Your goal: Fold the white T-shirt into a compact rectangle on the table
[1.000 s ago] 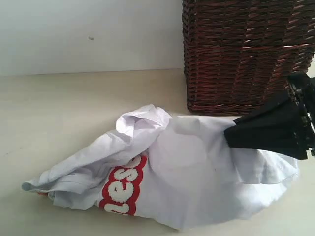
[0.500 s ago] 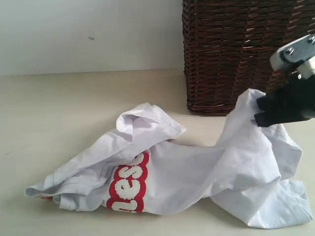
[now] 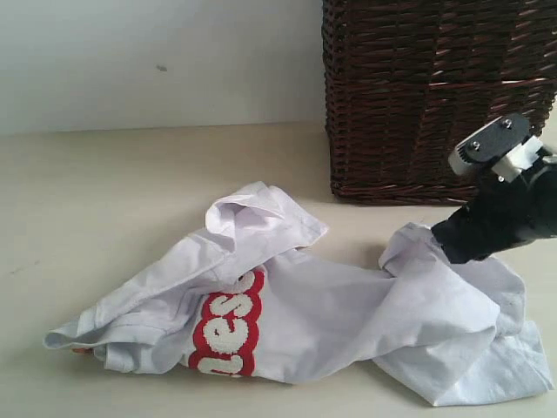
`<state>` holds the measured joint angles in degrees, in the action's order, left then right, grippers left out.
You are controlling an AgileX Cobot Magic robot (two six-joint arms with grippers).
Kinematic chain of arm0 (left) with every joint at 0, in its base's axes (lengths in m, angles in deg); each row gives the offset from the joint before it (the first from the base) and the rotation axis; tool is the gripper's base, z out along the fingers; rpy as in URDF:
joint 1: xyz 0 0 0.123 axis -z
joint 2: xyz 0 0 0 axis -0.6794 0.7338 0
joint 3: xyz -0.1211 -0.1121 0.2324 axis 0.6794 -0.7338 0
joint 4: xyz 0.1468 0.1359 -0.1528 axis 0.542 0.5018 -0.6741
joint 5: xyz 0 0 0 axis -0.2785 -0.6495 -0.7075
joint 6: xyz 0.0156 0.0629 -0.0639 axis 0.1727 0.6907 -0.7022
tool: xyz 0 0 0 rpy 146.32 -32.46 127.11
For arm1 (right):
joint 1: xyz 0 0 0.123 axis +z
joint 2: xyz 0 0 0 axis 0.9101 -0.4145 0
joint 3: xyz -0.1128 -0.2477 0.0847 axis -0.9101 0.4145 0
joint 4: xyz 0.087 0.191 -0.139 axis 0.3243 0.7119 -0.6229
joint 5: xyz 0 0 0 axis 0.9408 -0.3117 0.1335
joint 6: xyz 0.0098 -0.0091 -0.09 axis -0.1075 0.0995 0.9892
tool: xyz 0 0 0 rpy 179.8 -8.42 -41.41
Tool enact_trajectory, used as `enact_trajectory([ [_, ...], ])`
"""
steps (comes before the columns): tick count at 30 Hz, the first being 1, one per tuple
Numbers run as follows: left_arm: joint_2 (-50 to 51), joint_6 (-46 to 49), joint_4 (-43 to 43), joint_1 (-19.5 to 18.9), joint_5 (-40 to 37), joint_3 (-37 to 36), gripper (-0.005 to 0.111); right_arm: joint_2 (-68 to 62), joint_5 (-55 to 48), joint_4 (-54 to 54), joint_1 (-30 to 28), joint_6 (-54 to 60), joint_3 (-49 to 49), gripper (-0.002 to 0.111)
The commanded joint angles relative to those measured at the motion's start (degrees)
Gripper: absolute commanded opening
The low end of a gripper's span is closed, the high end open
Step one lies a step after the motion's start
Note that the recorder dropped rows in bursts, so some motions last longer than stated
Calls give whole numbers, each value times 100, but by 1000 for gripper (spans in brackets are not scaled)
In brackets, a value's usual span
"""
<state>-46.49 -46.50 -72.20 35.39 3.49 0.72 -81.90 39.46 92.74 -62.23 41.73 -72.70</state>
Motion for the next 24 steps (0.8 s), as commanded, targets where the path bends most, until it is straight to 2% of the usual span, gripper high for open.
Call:
enact_trajectory([
  [1, -33, -29, 13, -15, 45, -17, 0, 551, 832, 808, 6, 37, -62, 61],
  [4, -33, -29, 13, -15, 45, -17, 0, 801, 1273, 626, 6, 85, -62, 61],
  [8, -33, -29, 13, -15, 45, -17, 0, 1029, 1508, -819, -10, 756, 130, 59],
  [10, -33, -29, 13, -15, 45, -17, 0, 1057, 1231, -1237, -116, 781, 272, 57],
  [13, -33, -29, 13, -15, 45, -17, 0, 1057, -17, -1965, -550, 644, 494, 53],
  [17, -33, -29, 13, -15, 45, -17, 0, 1057, -3342, -3817, -1339, -279, 506, 50],
  [19, -33, -29, 13, -15, 45, -17, 0, 1057, -4198, -4302, -1600, -398, 537, 49],
  [24, -33, -29, 13, -15, 45, -17, 0, 962, -3614, -4598, -2035, -894, 798, 49],
])
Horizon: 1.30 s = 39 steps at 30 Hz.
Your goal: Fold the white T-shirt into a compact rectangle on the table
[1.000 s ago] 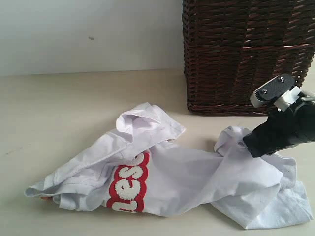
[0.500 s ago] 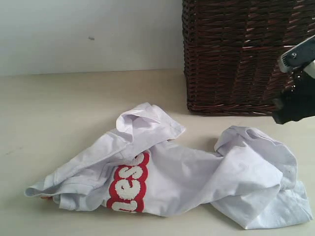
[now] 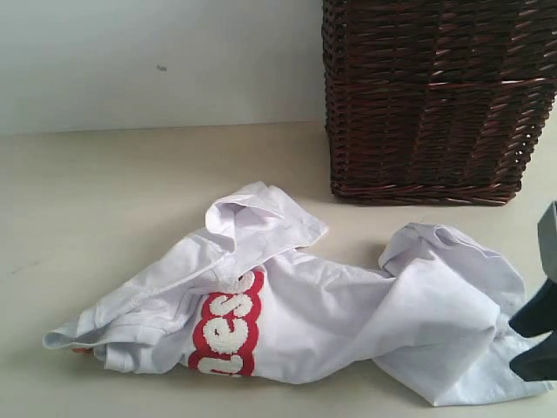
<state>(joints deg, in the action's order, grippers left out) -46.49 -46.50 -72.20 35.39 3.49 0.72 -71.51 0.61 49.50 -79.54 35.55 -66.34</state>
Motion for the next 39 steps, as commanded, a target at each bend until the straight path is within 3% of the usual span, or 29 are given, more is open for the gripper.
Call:
enact_trajectory([
  [1, -33, -29, 13, -15, 45, -17, 0, -135, 418, -323, -367, -221, 225, 49],
  [18, -33, -29, 13, -15, 45, -17, 0, -1197, 1193, -133, -411, -196, 340, 48],
  [20, -33, -29, 13, -15, 45, -17, 0, -1285, 1170, -125, -411, -196, 340, 38],
  [23, -33, -29, 13, -15, 45, -17, 0, -1273, 641, -98, -411, -46, 340, 0],
  [29, -33, -29, 13, -15, 45, -17, 0, -157, -1604, 1094, -400, 377, 320, 0],
  [32, -33, -29, 13, -15, 45, -17, 0, 624, -1604, 2588, -400, 342, 320, 0],
  [34, -33, -29, 13, -15, 45, -17, 0, 768, -1252, 3036, -400, 55, 320, 0],
  [39, -33, -29, 13, -15, 45, -17, 0, 639, 331, 2877, -400, -1113, 320, 0],
])
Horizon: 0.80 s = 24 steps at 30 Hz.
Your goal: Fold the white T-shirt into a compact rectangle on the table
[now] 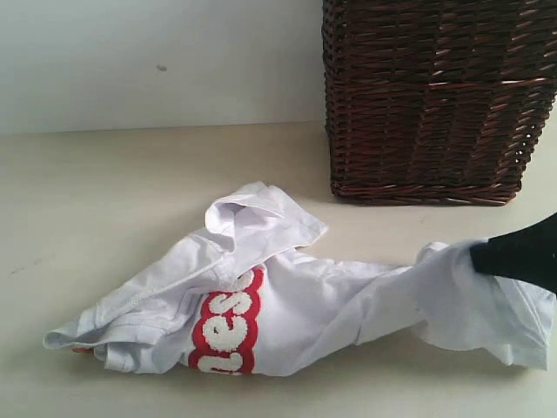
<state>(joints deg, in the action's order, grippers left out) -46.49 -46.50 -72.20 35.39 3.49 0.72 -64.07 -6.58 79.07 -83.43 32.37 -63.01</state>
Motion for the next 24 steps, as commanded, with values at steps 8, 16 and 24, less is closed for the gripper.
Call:
enact_trajectory([
  [8, -33, -29, 13, -15, 45, -17, 0, -922, 1213, -2806, -11, -2120, -14, 0],
  [16, -33, -29, 13, -15, 45, -17, 0, -1785, 837, -4741, -11, -2620, -14, 0],
  [24, -33, -29, 13, -15, 45, -17, 0, -1988, 883, -4865, -11, -2620, -14, 5],
])
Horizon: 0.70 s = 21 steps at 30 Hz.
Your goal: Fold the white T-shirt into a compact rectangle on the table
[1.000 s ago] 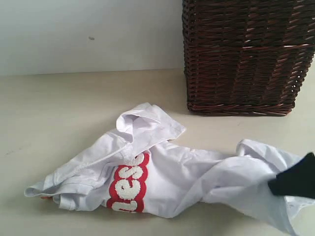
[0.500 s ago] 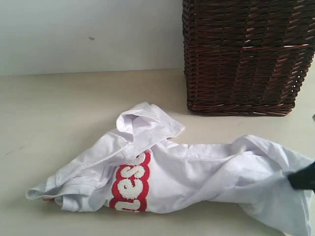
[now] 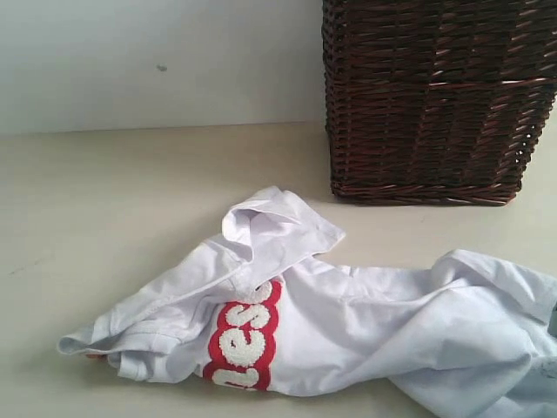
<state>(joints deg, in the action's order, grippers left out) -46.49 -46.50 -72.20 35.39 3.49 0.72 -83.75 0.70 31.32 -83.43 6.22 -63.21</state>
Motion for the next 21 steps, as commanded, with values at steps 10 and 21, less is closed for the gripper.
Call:
enact_trajectory([
  [10, -33, -29, 13, -15, 45, -17, 0, 1485, 156, 282, -11, 223, 6, 56],
  [21, -33, -29, 13, -15, 45, -17, 0, 818, 3327, 2596, -11, 1899, -49, 56],
])
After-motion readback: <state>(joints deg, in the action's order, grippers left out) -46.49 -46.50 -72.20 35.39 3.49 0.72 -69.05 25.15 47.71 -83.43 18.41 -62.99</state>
